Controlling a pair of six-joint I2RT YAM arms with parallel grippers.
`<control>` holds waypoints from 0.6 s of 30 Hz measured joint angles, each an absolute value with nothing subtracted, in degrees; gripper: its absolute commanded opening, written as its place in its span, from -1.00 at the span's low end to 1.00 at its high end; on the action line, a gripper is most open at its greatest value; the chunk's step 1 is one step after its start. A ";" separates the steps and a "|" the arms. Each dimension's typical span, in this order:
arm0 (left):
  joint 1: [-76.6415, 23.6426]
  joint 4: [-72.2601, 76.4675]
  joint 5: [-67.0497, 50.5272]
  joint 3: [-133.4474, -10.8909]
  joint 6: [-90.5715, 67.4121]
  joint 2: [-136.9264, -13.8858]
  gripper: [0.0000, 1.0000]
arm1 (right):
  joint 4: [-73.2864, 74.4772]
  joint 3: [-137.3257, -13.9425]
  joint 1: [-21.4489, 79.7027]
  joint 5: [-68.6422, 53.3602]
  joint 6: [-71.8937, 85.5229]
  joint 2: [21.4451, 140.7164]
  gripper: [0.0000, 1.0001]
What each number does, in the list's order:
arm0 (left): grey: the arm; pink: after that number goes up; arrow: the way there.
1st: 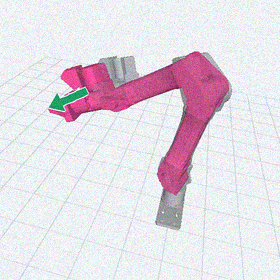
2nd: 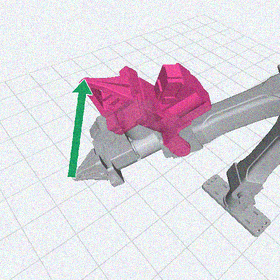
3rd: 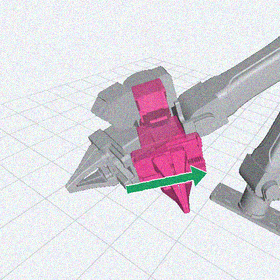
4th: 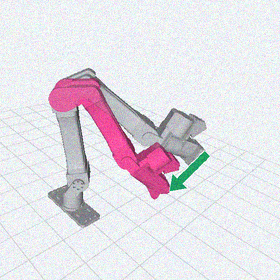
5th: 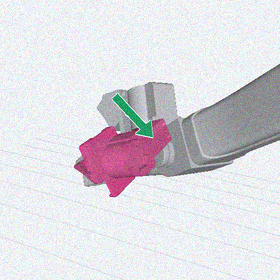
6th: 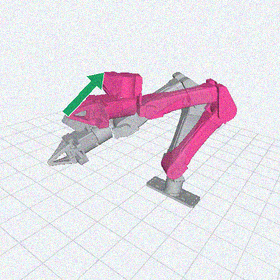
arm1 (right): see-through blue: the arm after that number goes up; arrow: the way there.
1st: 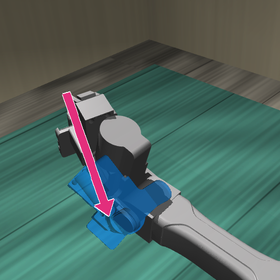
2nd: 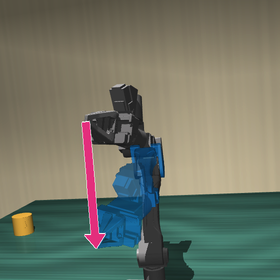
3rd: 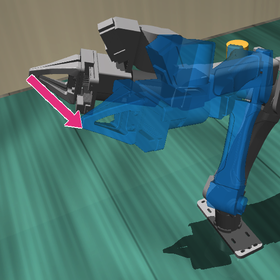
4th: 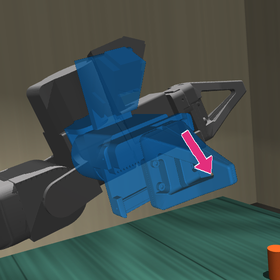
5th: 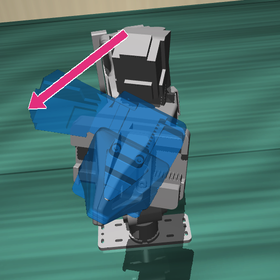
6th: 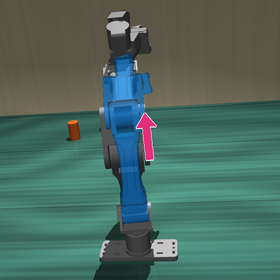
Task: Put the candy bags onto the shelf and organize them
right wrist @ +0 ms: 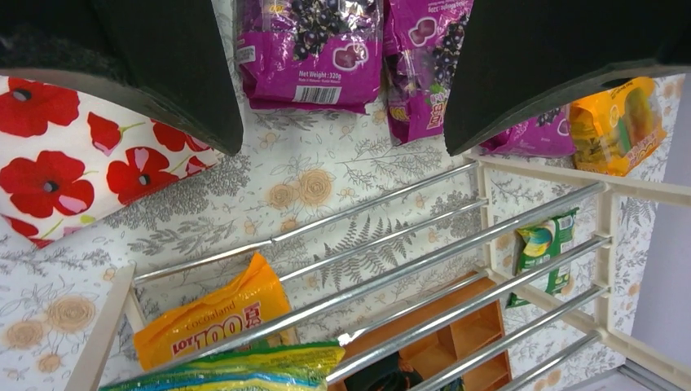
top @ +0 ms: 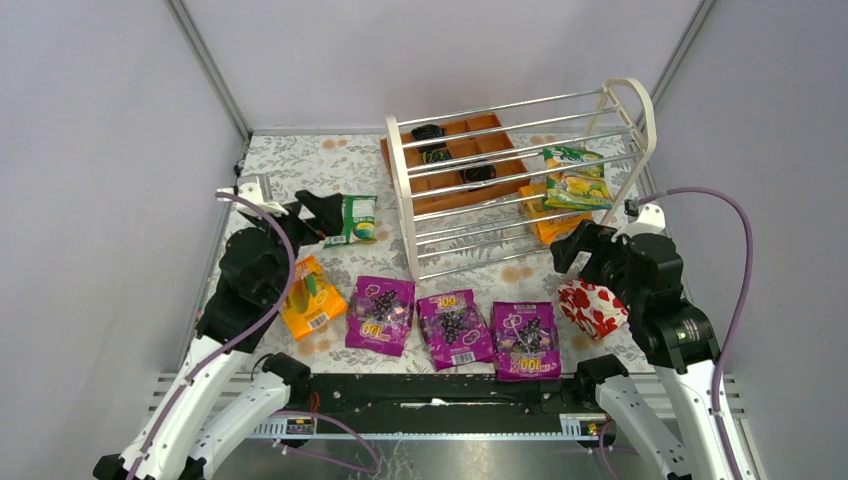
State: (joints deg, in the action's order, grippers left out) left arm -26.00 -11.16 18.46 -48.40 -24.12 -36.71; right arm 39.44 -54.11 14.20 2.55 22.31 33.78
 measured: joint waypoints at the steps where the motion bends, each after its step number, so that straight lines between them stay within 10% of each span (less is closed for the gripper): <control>1: -26.00 -12.12 17.19 -47.86 -24.80 -36.40 0.97 | 39.62 -53.78 14.20 2.59 22.65 33.78 1.00; 18: -26.28 -9.13 -18.39 -34.94 -34.59 -37.54 0.98 | 41.60 -46.06 14.20 -5.93 30.55 47.79 1.00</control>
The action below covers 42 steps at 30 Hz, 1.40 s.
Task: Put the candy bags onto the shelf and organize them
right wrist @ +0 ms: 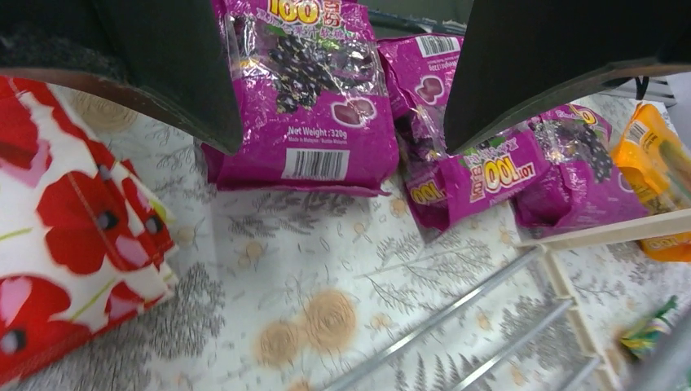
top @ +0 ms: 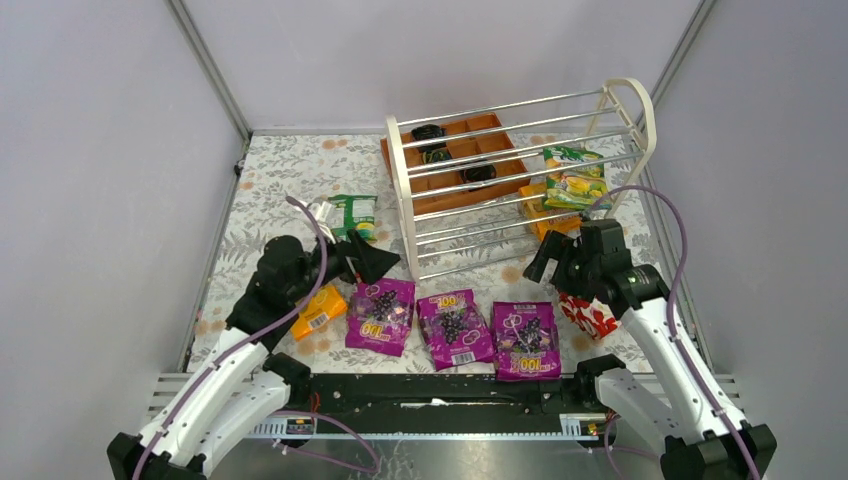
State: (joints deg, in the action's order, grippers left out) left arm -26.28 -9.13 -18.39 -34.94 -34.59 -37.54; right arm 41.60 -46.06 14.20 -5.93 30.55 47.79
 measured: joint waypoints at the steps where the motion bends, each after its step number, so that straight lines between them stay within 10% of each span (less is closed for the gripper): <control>1: -26.50 -7.94 -20.47 -34.33 -34.85 -38.00 0.98 | 41.80 -45.41 14.20 -6.26 31.20 48.49 1.00; 25: -51.24 5.74 -17.78 -26.46 -36.36 -41.21 0.97 | 45.06 -33.10 15.20 -9.82 41.98 53.32 1.00; 39: -51.24 -2.70 -8.32 -29.47 -30.09 -36.80 0.98 | 39.18 -30.94 16.99 -12.14 39.99 46.28 -0.27; 42: -51.24 -3.40 -7.49 -30.35 -29.30 -36.95 0.98 | 36.93 -30.68 16.99 -13.30 40.18 45.21 -0.20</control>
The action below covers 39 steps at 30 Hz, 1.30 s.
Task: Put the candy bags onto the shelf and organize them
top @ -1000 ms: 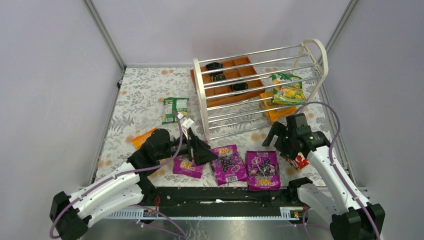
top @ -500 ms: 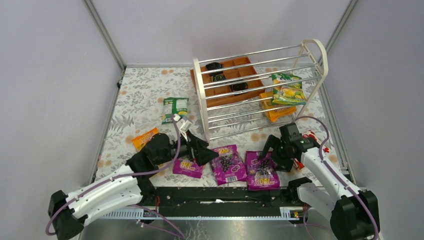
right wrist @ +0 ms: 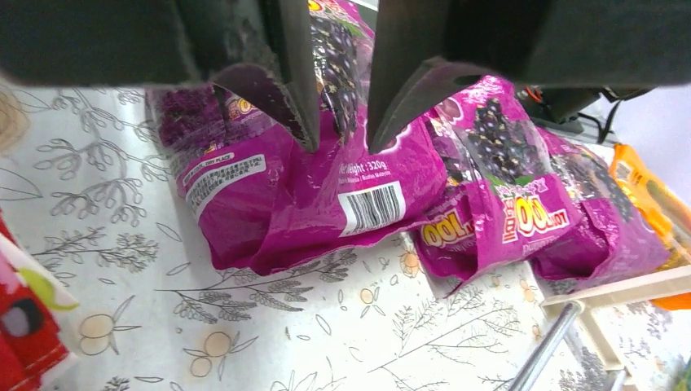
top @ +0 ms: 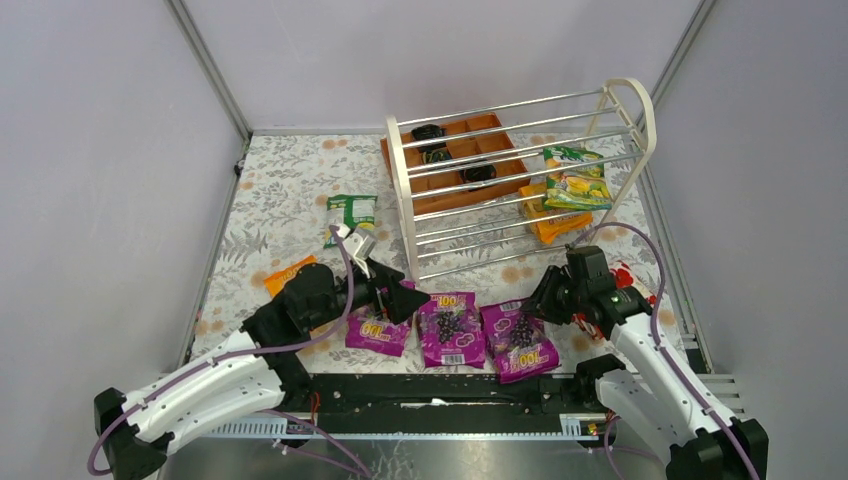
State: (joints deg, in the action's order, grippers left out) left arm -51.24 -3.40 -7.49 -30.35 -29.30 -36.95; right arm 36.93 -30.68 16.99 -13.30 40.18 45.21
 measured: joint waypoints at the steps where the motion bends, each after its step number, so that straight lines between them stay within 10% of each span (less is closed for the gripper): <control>1: -51.24 -3.42 -7.29 -30.57 -28.99 -37.17 0.97 | 35.55 -30.26 16.99 -14.06 40.34 45.25 -0.02; 6: -51.24 -3.88 -7.18 -31.55 -28.45 -38.22 0.97 | 35.27 -30.72 17.12 -14.41 40.36 47.05 0.99; 29: -51.29 -4.64 -5.34 -33.34 -25.10 -41.06 0.98 | 52.88 -39.97 18.70 2.00 42.68 52.99 1.00; 39: -51.29 -4.99 -5.21 -34.89 -22.98 -41.17 0.97 | 38.65 -29.74 18.70 0.30 45.93 56.88 0.99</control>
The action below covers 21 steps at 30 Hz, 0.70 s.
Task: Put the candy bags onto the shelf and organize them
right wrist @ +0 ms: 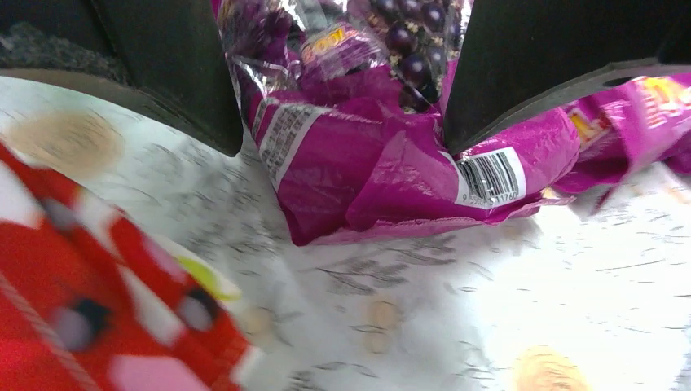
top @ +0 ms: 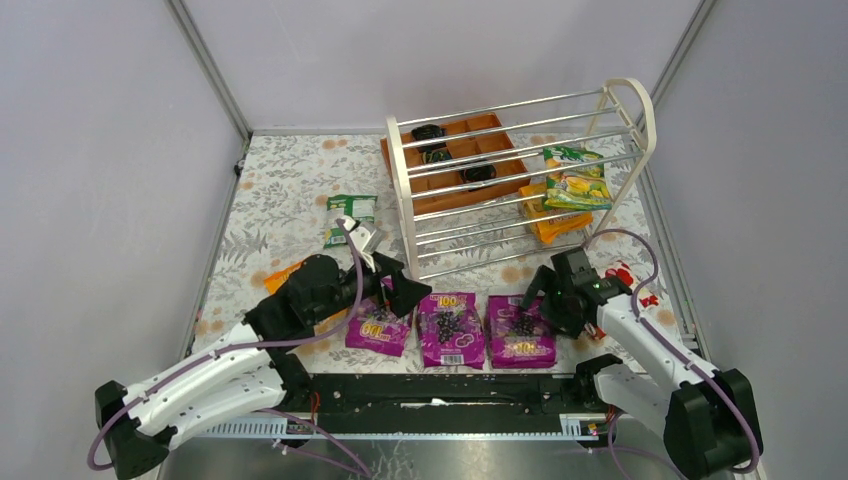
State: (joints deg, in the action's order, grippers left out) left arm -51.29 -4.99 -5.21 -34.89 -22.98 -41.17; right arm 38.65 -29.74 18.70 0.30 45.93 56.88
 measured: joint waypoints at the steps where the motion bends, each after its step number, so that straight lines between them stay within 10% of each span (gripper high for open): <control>1: -51.29 -5.02 -5.15 -34.89 -22.87 -40.99 0.98 | 35.70 -28.60 18.70 -1.21 45.95 56.80 0.97; 12: -51.29 -4.95 -5.08 -34.89 -22.44 -41.85 0.97 | 12.91 -16.73 18.70 -12.84 44.99 47.33 -0.17; 21: -51.29 -5.93 -5.10 -37.23 -22.00 -43.68 0.97 | 8.54 -13.19 18.76 -14.72 44.64 34.83 -0.44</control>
State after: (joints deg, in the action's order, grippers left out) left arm -51.29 -5.93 -5.10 -37.23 -22.00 -43.68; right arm 8.54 -13.19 18.76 -14.72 44.64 34.83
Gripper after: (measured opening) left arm 0.988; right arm 0.336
